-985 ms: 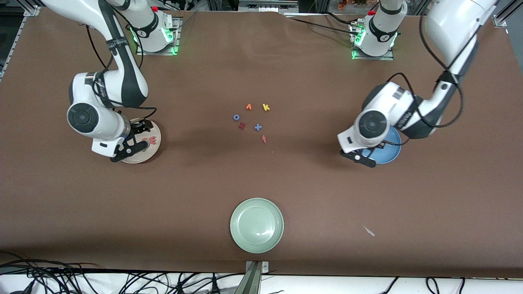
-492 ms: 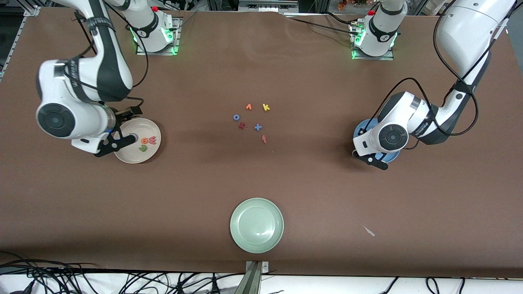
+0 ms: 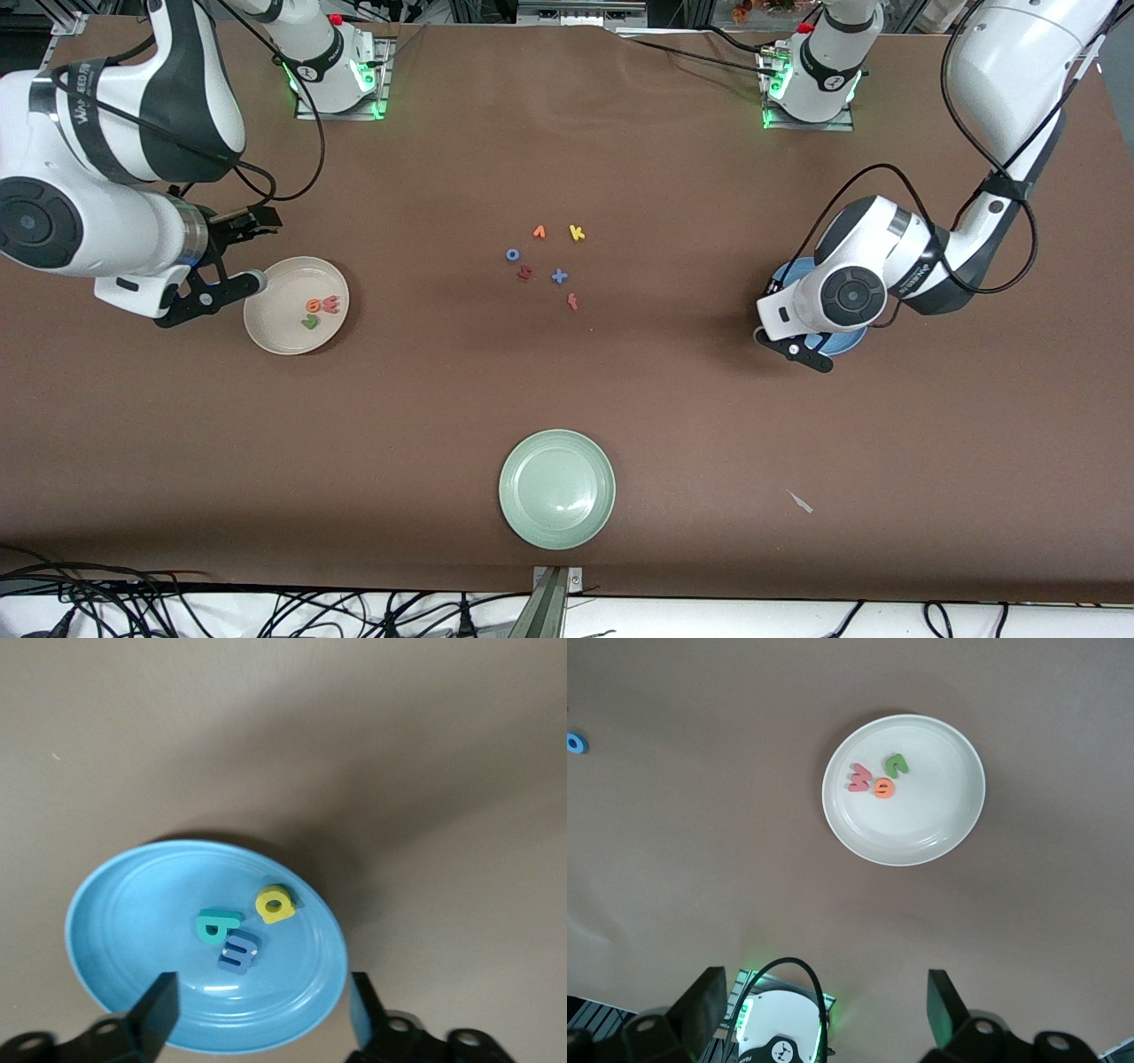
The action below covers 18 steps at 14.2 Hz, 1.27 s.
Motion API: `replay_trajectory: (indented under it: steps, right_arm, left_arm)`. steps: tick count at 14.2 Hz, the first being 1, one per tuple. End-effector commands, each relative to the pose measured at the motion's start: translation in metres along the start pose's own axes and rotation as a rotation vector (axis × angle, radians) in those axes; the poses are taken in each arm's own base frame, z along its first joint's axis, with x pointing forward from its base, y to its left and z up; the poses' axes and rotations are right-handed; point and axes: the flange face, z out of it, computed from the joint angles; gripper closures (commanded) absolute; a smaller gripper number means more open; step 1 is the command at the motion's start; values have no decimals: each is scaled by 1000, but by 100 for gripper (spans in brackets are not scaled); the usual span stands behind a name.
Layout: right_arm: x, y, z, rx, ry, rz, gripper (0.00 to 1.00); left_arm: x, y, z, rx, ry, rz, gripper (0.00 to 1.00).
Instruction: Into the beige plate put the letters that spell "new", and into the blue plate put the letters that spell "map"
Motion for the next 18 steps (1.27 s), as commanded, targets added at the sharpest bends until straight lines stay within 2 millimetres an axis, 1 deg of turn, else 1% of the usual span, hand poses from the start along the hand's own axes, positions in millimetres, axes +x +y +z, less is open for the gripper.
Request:
replay_trajectory:
  steps: [1, 2, 3, 4, 5, 6, 7, 8, 9, 10, 11, 12, 13, 14, 15, 16, 18]
  right_arm:
    - [-20, -5, -23, 22, 74, -24, 0]
    - [-27, -1, -23, 31, 81, 4, 0]
    - [-33, 0, -24, 21, 101, 37, 0]
    - [-41, 1, -28, 6, 120, 64, 0]
    - [-54, 5, -34, -2, 140, 88, 0]
    - [-66, 7, -45, -10, 189, 95, 0]
    - [-77, 13, -51, -3, 225, 113, 0]
    - [-86, 17, -50, 2, 232, 127, 0]
    - [-87, 20, -48, -9, 237, 127, 0]
    - [-91, 26, -52, -11, 252, 141, 0]
    - [-97, 32, -53, -7, 249, 166, 0]
    - [-104, 41, -55, 13, 260, 200, 0]
    - [-109, 44, -60, 16, 279, 209, 0]
    - [-111, 42, -61, 37, 279, 228, 0]
    - [-112, 42, -60, 56, 279, 279, 0]
    - [-111, 42, -60, 61, 279, 308, 0]
    - [-112, 42, -62, 58, 288, 309, 0]
  left_arm:
    - [-5, -16, -81, -5, 31, -26, 0]
    - [-7, -19, -108, -2, 50, -37, 0]
    - [-10, -28, -131, -3, 67, -57, 0]
    - [-15, -31, -150, -1, 76, -67, 0]
    - [-19, -35, -175, -4, 104, -78, 0]
    - [-23, -44, -197, -9, 140, -97, 0]
    - [-24, -52, -204, -13, 158, -111, 0]
    - [-27, -58, -210, -25, 175, -122, 0]
    - [-34, -64, -223, -49, 199, -139, 0]
    - [-44, -66, -237, -57, 220, -161, 0]
    - [-56, -68, -250, -27, 232, -197, 0]
    - [-62, -58, -259, -12, 239, -211, 0]
    - [-73, -58, -269, -39, 249, -240, 0]
    - [-83, -62, -278, -81, 264, -266, 0]
    - [-94, -66, -281, -106, 267, -294, 0]
    - [-104, -71, -279, -116, 262, -320, 0]
    - [-123, -87, -279, -126, 307, -386, 0]
